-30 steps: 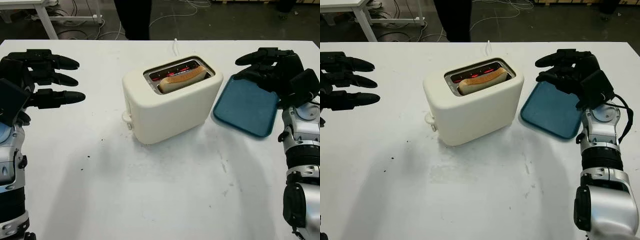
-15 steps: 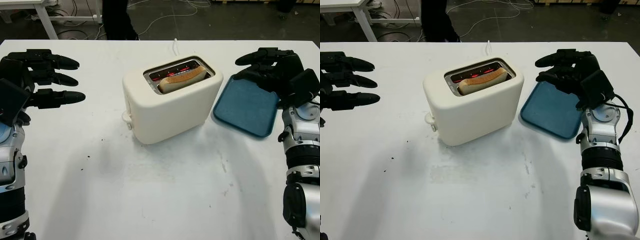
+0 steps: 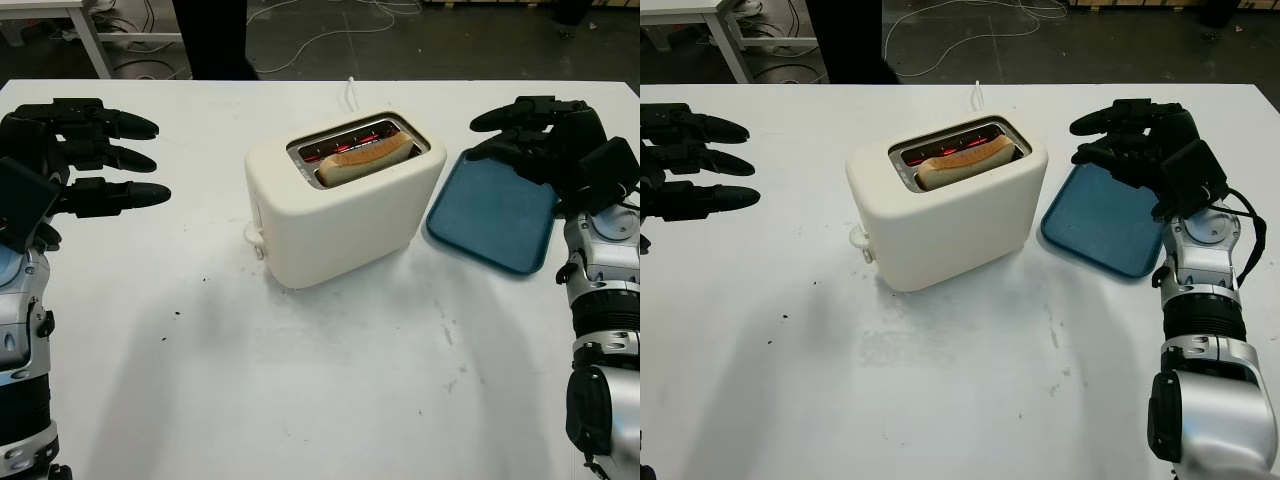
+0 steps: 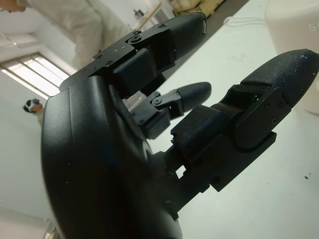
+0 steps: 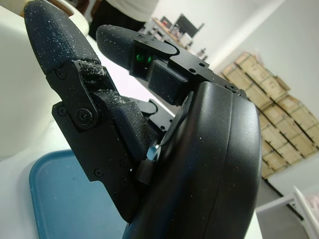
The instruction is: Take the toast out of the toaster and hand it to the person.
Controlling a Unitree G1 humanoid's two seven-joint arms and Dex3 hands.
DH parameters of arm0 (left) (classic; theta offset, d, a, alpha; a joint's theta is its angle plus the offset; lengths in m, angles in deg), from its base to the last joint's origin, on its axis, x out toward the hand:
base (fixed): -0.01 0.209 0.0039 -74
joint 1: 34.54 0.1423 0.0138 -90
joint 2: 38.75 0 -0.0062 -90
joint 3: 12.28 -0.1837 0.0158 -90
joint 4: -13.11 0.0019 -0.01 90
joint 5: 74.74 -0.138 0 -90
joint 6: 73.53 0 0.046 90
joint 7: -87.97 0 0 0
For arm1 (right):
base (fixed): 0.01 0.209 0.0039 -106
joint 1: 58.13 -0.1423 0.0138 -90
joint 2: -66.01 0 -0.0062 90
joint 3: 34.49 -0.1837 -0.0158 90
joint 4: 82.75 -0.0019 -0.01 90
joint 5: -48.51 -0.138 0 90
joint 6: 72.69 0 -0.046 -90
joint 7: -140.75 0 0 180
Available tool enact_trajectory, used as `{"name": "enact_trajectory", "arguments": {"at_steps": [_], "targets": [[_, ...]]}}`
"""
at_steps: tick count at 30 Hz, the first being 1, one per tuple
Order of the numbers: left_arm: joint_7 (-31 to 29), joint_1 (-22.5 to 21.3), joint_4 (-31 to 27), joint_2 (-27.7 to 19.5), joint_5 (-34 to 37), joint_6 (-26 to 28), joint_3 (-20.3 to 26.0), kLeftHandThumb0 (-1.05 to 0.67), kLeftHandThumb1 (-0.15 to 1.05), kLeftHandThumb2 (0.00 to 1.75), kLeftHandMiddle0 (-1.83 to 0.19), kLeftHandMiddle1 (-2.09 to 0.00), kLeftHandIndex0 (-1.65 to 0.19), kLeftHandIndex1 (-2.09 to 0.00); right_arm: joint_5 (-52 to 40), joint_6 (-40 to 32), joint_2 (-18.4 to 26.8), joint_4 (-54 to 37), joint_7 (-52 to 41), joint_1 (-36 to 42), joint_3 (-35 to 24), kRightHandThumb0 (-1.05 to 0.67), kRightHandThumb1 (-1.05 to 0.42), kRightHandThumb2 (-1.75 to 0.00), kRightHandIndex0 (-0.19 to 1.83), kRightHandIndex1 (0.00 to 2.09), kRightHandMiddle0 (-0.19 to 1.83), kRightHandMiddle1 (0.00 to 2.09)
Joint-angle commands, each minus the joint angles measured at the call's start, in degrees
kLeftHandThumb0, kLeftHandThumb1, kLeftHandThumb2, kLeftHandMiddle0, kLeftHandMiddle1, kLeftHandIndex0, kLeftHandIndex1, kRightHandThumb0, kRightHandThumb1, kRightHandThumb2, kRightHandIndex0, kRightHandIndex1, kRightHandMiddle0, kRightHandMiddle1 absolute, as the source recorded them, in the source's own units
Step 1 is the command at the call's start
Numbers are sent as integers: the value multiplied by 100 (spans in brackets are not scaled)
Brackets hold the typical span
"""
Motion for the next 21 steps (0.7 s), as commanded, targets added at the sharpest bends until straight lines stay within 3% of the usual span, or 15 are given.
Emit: {"name": "enact_trajectory", "arguments": {"at_steps": [1,21], "targets": [[3,23,28,-40,-13,-68,8,-102,36,0,-119,-47,-113,-37,-105,-46,-20,-30,-37,-38,-17,-105,-77,0,112,65,119,35],[13,61,-48,-30,11,27,22,-101,35,0,-119,-45,-114,-35,-131,-62,-30,-58,-59,-18,-38,-105,-77,0,113,65,120,34]]}}
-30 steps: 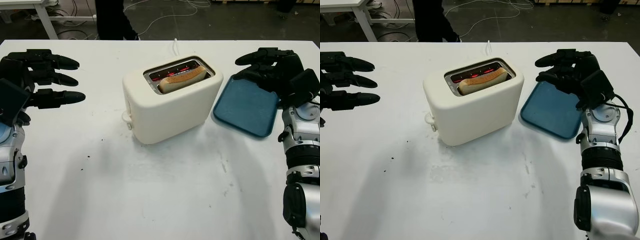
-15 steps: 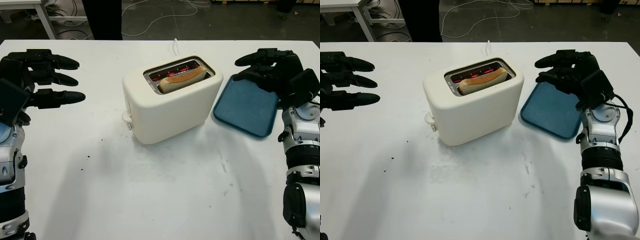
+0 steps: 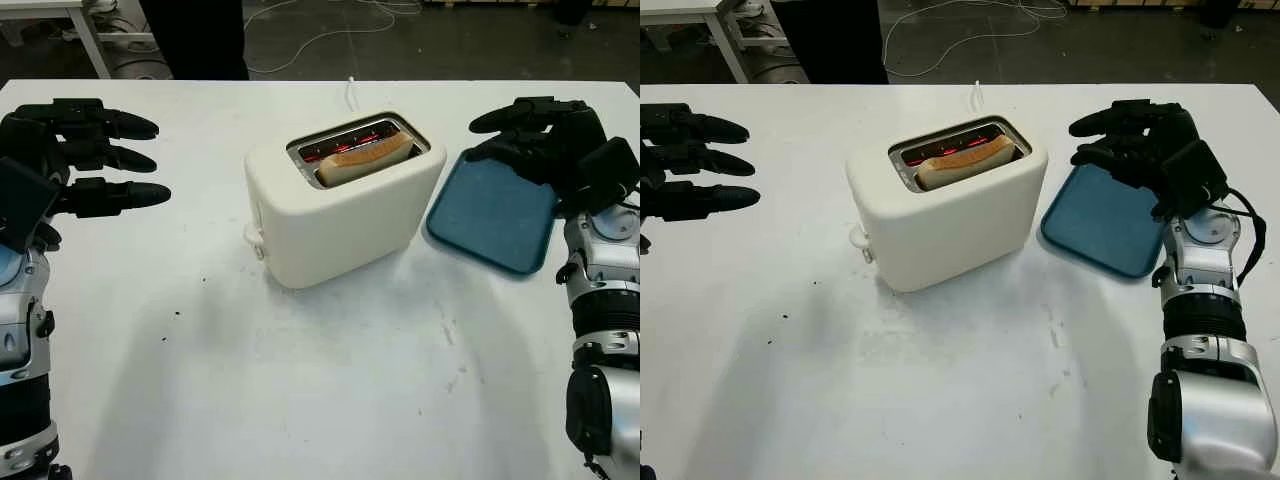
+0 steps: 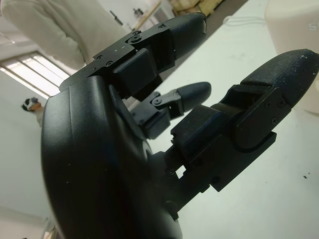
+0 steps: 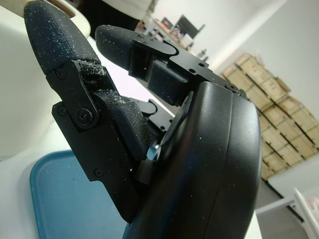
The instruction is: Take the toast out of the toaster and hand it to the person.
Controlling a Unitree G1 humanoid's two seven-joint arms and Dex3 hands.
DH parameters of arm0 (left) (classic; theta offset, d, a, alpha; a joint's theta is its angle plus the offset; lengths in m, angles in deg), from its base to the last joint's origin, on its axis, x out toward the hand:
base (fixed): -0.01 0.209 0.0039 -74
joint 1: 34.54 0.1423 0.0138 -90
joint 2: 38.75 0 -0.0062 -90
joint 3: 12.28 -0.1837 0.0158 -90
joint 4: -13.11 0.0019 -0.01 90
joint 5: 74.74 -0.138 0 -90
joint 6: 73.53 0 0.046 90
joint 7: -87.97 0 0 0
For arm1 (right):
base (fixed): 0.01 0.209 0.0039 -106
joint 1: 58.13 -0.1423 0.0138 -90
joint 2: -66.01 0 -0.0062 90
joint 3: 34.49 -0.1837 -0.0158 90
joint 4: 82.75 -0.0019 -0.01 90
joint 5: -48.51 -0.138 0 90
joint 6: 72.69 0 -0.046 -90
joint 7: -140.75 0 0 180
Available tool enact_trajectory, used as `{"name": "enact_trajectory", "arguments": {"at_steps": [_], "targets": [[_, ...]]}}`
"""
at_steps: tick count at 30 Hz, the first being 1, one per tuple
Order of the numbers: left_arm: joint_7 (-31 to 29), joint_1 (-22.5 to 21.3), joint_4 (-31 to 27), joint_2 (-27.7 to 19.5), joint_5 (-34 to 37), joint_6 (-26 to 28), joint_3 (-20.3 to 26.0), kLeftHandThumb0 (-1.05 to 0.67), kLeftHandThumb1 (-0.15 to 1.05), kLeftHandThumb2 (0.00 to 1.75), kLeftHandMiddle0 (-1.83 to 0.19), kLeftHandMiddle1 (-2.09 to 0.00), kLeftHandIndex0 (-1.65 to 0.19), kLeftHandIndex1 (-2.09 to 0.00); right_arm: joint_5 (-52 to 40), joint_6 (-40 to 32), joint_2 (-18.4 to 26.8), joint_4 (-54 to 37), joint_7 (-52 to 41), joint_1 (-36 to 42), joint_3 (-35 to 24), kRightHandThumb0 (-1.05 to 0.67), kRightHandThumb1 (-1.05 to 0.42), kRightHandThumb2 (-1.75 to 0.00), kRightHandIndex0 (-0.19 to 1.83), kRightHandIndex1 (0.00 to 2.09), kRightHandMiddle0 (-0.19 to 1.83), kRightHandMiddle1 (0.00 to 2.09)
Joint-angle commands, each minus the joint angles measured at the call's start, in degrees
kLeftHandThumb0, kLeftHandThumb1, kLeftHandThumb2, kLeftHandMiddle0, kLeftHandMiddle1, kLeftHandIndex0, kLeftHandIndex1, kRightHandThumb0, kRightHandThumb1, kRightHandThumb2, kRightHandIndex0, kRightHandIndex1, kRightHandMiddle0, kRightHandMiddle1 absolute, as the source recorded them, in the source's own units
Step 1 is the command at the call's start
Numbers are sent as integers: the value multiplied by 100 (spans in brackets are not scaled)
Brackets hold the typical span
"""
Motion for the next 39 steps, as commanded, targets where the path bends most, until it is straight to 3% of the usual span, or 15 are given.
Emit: {"name": "enact_trajectory", "arguments": {"at_steps": [1,39], "targets": [[8,60,-27,-30,-6,-60,19,-101,35,0,-119,-46,-114,-35,-123,-65,-27,-32,-17,-20,-36,-105,-77,0,113,64,121,34],[50,50,-48,-3,4,23,23,-102,35,0,-119,-47,-114,-35,-44,10,-11,-46,52,7,-12,-105,-79,0,112,67,120,34]]}}
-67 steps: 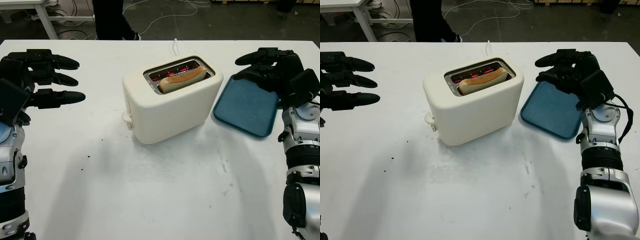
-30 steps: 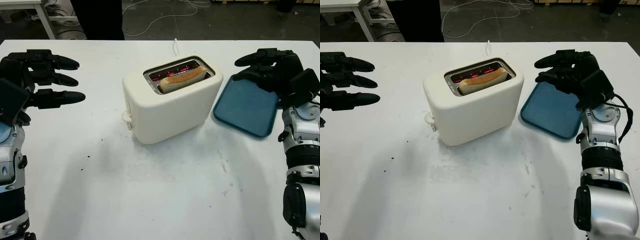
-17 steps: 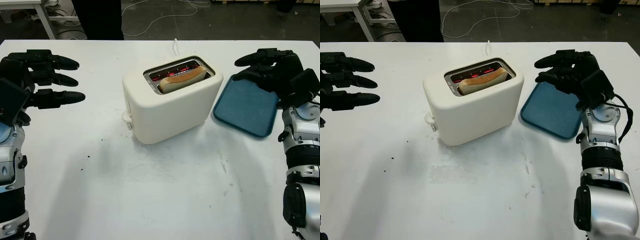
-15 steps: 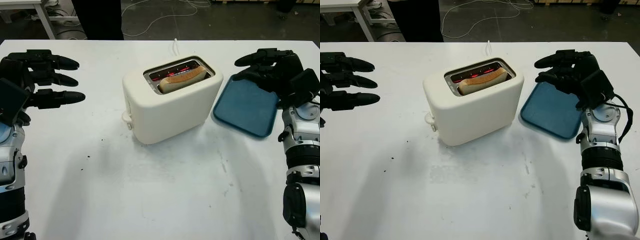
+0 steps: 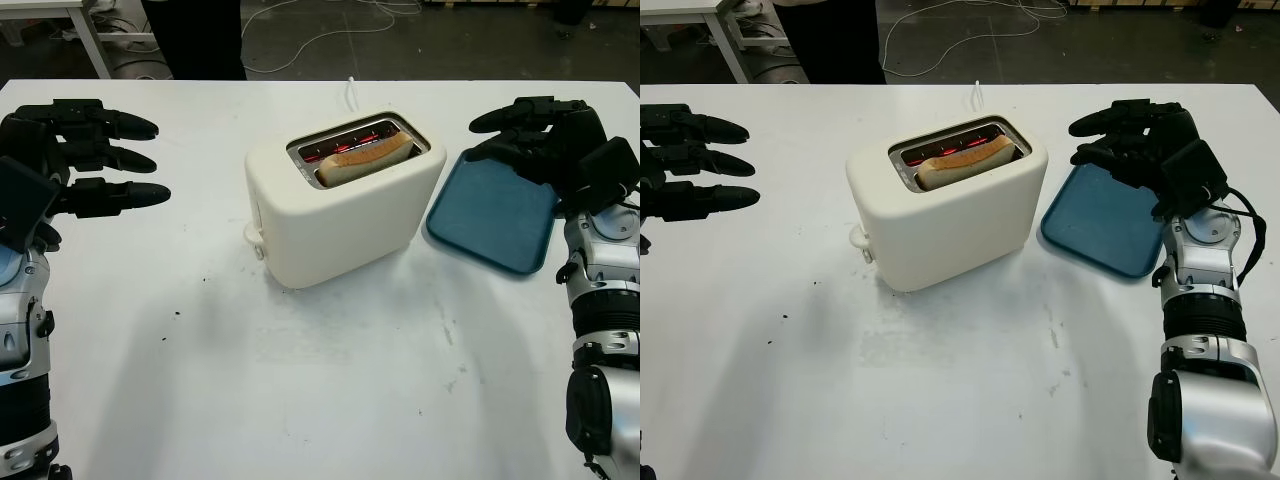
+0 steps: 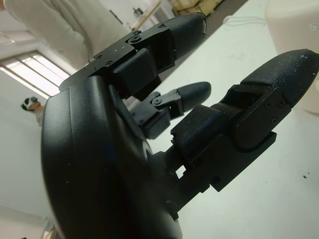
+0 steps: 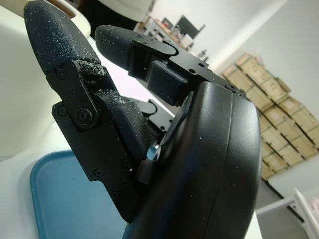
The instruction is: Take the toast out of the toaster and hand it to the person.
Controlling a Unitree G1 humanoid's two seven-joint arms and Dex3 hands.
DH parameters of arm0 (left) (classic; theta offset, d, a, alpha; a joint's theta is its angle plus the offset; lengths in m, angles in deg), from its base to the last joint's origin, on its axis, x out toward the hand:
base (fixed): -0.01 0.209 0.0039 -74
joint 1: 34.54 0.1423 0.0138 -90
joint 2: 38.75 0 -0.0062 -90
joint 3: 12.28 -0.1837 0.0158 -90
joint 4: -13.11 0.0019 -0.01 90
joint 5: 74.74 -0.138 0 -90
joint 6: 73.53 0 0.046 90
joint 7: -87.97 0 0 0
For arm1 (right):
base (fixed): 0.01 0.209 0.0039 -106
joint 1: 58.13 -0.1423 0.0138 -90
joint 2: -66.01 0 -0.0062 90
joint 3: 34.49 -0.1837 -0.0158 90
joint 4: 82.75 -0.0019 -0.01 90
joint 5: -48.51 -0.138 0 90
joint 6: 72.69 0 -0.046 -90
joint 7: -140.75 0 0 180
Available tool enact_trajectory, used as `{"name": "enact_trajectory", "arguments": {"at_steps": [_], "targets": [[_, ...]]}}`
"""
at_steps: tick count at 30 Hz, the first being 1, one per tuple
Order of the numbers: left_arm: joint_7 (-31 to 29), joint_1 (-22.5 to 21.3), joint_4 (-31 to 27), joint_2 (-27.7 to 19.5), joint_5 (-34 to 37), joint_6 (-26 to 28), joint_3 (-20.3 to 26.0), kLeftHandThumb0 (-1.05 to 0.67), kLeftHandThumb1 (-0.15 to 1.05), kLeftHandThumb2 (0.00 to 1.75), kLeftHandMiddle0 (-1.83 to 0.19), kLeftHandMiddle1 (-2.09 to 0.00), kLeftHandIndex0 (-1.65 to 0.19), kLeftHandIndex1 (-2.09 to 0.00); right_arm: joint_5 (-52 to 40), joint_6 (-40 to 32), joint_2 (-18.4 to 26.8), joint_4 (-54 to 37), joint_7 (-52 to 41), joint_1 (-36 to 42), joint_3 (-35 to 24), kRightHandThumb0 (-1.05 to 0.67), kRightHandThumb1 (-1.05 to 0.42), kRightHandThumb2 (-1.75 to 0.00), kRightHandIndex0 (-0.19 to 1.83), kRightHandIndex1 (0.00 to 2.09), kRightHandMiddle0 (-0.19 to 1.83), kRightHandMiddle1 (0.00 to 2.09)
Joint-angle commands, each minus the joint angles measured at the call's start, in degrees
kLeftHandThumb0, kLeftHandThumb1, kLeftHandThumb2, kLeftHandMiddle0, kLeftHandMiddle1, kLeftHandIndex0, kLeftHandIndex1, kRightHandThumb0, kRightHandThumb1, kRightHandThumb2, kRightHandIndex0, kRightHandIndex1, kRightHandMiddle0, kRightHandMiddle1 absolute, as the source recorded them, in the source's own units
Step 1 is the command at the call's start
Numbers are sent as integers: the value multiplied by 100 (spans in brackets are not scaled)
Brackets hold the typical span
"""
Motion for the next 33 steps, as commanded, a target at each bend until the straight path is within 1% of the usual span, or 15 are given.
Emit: {"name": "enact_trajectory", "arguments": {"at_steps": [1,3,6,16,19,25,33], "targets": [[33,51,-23,-6,1,-38,20,-102,35,0,-119,-47,-114,-35,-43,13,-10,-44,49,8,-9,-105,-79,0,112,67,120,34],[26,52,-3,-11,-15,-83,14,-103,36,1,-119,-47,-114,-35,-44,7,-7,-42,36,5,-6,-105,-79,0,111,67,120,34],[31,45,-47,5,33,27,23,-104,36,0,-119,-47,-114,-35,-73,-52,-16,-51,30,-7,-18,-105,-78,0,111,67,120,34],[35,22,-68,-2,39,91,17,-101,34,0,-118,-47,-114,-35,-63,-11,-23,-15,41,-30,-16,-105,-78,0,112,66,121,34],[5,21,-25,-27,0,-27,4,-101,35,0,-118,-47,-114,-35,-73,-48,-29,-38,52,-29,-21,-105,-78,0,113,66,121,34],[-2,8,6,-45,-44,-96,-15,-101,35,0,-119,-47,-114,-35,-95,-34,-16,0,-2,-42,-26,-105,-78,0,112,65,121,33],[-4,-22,2,-14,15,-65,-10,-104,36,0,-120,-47,-115,-35,-88,-65,-10,-6,-2,-57,-17,-105,-78,0,113,64,121,32]]}}
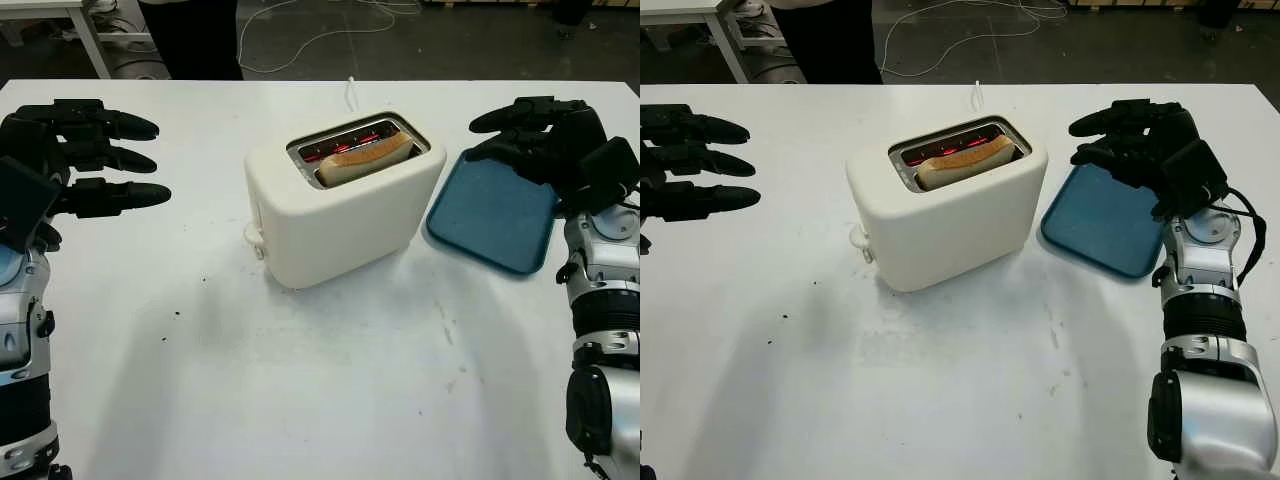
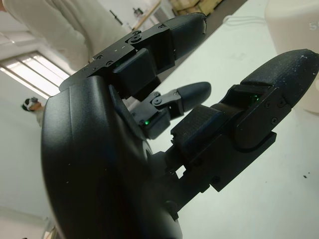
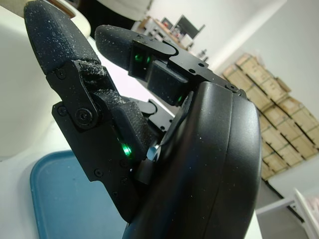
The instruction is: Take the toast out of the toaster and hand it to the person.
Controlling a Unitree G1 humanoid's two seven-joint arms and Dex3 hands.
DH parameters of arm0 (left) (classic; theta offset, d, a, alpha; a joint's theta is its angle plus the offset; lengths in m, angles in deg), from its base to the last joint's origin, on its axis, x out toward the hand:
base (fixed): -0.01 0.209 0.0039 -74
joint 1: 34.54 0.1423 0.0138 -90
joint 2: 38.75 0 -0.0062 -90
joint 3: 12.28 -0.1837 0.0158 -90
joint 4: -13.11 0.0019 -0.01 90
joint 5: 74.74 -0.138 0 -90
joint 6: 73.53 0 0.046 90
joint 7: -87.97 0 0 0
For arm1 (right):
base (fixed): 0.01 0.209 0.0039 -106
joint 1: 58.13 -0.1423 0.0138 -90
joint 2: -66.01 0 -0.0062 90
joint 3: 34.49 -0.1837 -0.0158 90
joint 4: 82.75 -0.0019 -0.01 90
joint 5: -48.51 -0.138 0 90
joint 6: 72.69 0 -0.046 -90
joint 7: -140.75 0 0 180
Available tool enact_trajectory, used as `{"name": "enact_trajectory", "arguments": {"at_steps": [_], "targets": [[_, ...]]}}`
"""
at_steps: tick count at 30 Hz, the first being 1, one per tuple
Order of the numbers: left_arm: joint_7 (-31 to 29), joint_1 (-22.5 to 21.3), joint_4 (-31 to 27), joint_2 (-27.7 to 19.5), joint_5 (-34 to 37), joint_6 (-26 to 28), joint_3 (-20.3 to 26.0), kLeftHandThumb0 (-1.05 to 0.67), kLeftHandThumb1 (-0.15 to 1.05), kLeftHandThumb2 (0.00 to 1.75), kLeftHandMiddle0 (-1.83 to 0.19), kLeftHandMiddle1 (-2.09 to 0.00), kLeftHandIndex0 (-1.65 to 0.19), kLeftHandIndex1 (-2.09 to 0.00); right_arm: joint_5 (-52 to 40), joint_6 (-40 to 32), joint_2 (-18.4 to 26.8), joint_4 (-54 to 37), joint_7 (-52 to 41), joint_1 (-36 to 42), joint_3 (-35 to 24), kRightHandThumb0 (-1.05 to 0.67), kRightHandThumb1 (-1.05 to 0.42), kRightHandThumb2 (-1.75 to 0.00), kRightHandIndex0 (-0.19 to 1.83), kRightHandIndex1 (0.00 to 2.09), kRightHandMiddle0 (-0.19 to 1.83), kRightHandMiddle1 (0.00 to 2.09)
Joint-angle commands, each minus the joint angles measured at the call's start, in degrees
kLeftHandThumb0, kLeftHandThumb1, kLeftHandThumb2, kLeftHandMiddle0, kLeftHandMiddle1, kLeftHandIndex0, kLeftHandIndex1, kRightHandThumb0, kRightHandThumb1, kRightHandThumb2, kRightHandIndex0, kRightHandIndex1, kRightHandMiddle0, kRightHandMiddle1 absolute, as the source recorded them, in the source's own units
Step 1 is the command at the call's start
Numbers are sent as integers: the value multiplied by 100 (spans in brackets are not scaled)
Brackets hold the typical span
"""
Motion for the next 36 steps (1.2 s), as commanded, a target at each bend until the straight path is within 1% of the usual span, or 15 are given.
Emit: {"name": "enact_trajectory", "arguments": {"at_steps": [1,8,12,18,23,32,36], "targets": [[7,-21,-7,-9,26,-36,-3,-103,35,0,-120,-47,-115,-35,-84,-46,-8,-11,-5,-53,-16,-105,-78,0,113,63,121,32],[25,7,-6,0,18,-13,-6,-100,34,0,-119,-46,-115,-35,-93,-124,-26,-73,29,-27,-20,-105,-76,0,114,63,122,32],[40,22,-45,-17,-16,27,-10,-103,35,0,-120,-45,-115,-34,-76,-51,-16,-38,29,-30,-21,-105,-77,-1,114,63,122,32],[33,24,-54,-11,1,35,-4,-100,34,0,-120,-45,-115,-34,-73,6,-19,0,10,-31,-17,-105,-77,0,115,63,123,31],[12,28,29,-16,-18,-117,0,-100,34,0,-120,-45,-115,-34,-63,14,-18,2,19,-29,-14,-105,-78,0,115,63,123,31],[30,38,15,10,4,-97,10,-101,34,0,-121,-46,-116,-34,-37,-2,-16,9,43,-17,-3,-105,-78,0,116,63,123,31],[32,34,35,5,-14,-127,3,-104,36,0,-121,-46,-117,-34,-38,-22,-23,2,62,-10,-9,-105,-77,0,116,63,123,31]]}}
